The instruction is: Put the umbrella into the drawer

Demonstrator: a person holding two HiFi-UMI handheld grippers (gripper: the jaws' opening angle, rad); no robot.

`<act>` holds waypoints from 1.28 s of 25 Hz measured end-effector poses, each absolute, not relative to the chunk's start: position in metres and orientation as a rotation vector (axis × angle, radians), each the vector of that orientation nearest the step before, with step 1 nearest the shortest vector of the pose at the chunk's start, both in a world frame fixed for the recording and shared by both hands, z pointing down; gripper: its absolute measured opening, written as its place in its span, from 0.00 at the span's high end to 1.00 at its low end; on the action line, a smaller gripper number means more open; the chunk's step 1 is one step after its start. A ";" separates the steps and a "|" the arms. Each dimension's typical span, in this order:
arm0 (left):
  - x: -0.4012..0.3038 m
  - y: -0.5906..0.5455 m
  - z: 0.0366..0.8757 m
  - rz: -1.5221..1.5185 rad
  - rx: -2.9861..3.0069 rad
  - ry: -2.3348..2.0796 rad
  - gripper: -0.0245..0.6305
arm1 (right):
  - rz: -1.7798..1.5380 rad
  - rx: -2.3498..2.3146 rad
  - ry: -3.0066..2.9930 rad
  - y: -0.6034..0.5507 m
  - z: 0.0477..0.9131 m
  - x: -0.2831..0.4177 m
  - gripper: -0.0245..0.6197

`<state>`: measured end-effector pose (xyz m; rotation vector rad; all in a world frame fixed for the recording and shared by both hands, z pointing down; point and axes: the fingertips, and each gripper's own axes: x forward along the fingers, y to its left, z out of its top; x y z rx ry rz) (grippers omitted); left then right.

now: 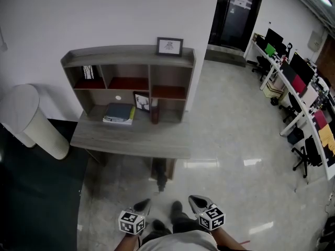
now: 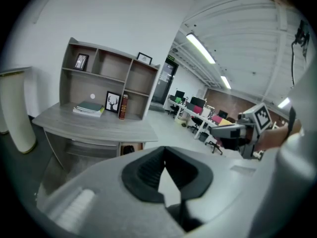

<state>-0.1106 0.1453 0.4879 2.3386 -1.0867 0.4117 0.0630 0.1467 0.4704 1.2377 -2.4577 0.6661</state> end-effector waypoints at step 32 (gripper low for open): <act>-0.037 0.181 0.450 0.319 2.281 -1.166 0.96 | 0.684 1.219 -2.521 0.180 0.445 0.146 0.95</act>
